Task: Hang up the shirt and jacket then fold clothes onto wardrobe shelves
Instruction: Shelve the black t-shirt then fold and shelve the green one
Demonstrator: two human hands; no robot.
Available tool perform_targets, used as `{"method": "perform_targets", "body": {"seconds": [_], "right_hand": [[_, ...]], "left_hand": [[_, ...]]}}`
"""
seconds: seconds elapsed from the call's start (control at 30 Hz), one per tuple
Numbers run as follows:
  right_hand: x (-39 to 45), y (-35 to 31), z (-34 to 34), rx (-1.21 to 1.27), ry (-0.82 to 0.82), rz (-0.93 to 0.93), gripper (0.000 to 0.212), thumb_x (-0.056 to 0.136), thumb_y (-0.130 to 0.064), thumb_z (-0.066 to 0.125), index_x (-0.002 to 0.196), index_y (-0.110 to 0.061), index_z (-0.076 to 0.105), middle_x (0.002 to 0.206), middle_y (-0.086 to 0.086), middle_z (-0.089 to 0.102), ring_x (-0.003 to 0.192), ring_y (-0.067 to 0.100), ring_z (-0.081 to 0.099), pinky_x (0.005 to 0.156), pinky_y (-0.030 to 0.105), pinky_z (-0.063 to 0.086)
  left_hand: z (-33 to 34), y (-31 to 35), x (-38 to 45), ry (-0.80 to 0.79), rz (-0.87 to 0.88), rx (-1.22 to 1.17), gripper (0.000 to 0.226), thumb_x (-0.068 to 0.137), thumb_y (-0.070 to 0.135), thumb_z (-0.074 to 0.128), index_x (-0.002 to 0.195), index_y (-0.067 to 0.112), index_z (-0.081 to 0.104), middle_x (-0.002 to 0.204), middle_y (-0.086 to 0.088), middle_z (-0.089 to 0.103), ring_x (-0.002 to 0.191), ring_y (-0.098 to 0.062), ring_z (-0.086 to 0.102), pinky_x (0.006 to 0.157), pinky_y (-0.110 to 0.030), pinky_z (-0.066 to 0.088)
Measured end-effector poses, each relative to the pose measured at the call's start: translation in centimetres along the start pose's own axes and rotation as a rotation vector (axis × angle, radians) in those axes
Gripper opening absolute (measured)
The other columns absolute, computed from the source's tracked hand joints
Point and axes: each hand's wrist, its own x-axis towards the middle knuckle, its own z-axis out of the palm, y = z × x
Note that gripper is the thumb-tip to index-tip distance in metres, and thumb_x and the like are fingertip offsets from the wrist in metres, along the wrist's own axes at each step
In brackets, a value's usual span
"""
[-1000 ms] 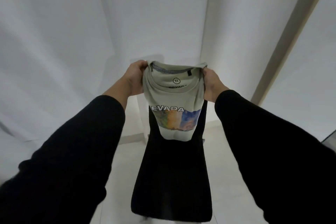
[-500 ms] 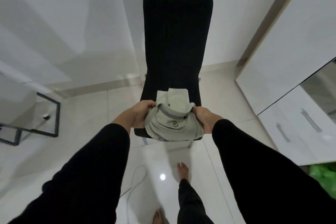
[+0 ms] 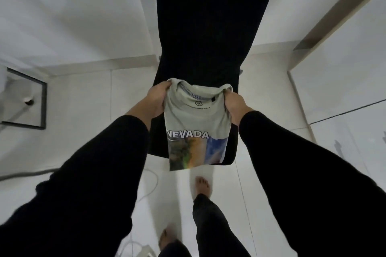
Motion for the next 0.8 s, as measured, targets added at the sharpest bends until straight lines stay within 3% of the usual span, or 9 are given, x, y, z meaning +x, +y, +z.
{"method": "perform_targets", "body": {"seconds": [0.1,0.17,0.23,0.3,0.4,0.5,0.63,0.73,0.8], "right_hand": [[5.9,-0.7,1.3,-0.010,0.035,0.002,0.047,0.098,-0.040,0.035,0.130,-0.008,0.045,0.110,0.008,0.058,0.099,0.024,0.056,0.096,0.041,0.047],[9.1,0.1,2.1,-0.042,0.024,0.022,0.050,0.097,-0.040,0.041,0.138,-0.013,0.034,0.115,0.006,0.054,0.097,0.023,0.054,0.088,0.039,0.047],[11.8,1.7,2.7,-0.165,0.008,0.051,0.063,0.095,-0.041,0.046,0.146,-0.012,0.024,0.125,0.004,0.048,0.112,0.027,0.051,0.087,0.036,0.043],[13.5,3.5,3.1,-0.294,0.036,0.062,0.070,0.092,-0.042,0.051,0.145,-0.006,0.025,0.134,0.011,0.047,0.121,0.031,0.049,0.092,0.036,0.043],[14.5,5.1,3.3,-0.358,0.083,0.086,0.071,0.082,-0.049,0.059,0.134,-0.004,0.043,0.127,0.012,0.056,0.109,0.031,0.058,0.087,0.037,0.052],[14.8,5.2,3.4,-0.338,0.067,0.089,0.071,0.075,-0.052,0.069,0.126,-0.005,0.054,0.115,0.009,0.064,0.098,0.027,0.064,0.078,0.033,0.055],[14.4,5.3,4.1,-0.229,-0.006,0.135,0.089,0.057,-0.055,0.080,0.124,-0.003,0.053,0.112,0.006,0.065,0.095,0.025,0.065,0.084,0.038,0.057],[13.5,6.3,5.5,-0.135,-0.083,0.150,0.068,0.066,-0.041,0.083,0.116,-0.002,0.057,0.108,0.003,0.065,0.094,0.022,0.064,0.087,0.037,0.055],[12.5,6.9,6.5,-0.038,-0.164,0.194,0.065,0.065,-0.035,0.085,0.116,-0.003,0.060,0.110,0.006,0.068,0.095,0.023,0.066,0.089,0.037,0.054]], "left_hand": [[0.9,-0.5,6.7,0.130,0.038,0.059,0.024,0.096,0.022,0.046,0.083,0.008,0.062,0.092,-0.012,0.065,0.095,-0.029,0.062,0.090,-0.041,0.050],[0.9,-2.0,10.6,0.183,0.068,0.182,0.026,0.097,0.027,0.044,0.109,0.007,0.056,0.107,-0.015,0.061,0.106,-0.032,0.058,0.093,-0.042,0.048],[0.4,-4.7,13.2,0.232,0.019,0.363,0.054,0.095,0.038,0.046,0.141,0.014,0.031,0.130,-0.017,0.052,0.118,-0.035,0.053,0.098,-0.041,0.046],[0.0,-7.4,14.1,0.297,-0.014,0.537,0.067,0.093,0.039,0.050,0.147,0.013,0.020,0.139,-0.016,0.044,0.124,-0.033,0.048,0.098,-0.036,0.042],[-0.6,-10.1,14.2,0.405,0.102,0.646,0.070,0.087,0.035,0.062,0.142,0.006,0.031,0.138,-0.012,0.045,0.125,-0.025,0.047,0.098,-0.029,0.040],[-1.0,-11.2,13.6,0.458,0.160,0.745,0.065,0.081,0.038,0.068,0.131,0.004,0.043,0.126,-0.010,0.053,0.115,-0.022,0.053,0.084,-0.023,0.040],[-0.7,-12.4,11.8,0.461,0.140,0.884,0.058,0.079,0.047,0.067,0.115,0.005,0.050,0.113,-0.011,0.061,0.106,-0.027,0.058,0.077,-0.028,0.042],[-0.6,-14.9,9.4,0.433,0.070,0.995,0.063,0.076,0.060,0.063,0.111,0.009,0.049,0.111,-0.011,0.062,0.105,-0.032,0.059,0.079,-0.034,0.046],[-0.7,-16.9,7.6,0.395,-0.004,1.000,0.071,0.074,0.064,0.062,0.116,0.011,0.043,0.114,-0.013,0.060,0.105,-0.034,0.059,0.084,-0.039,0.048]]}}
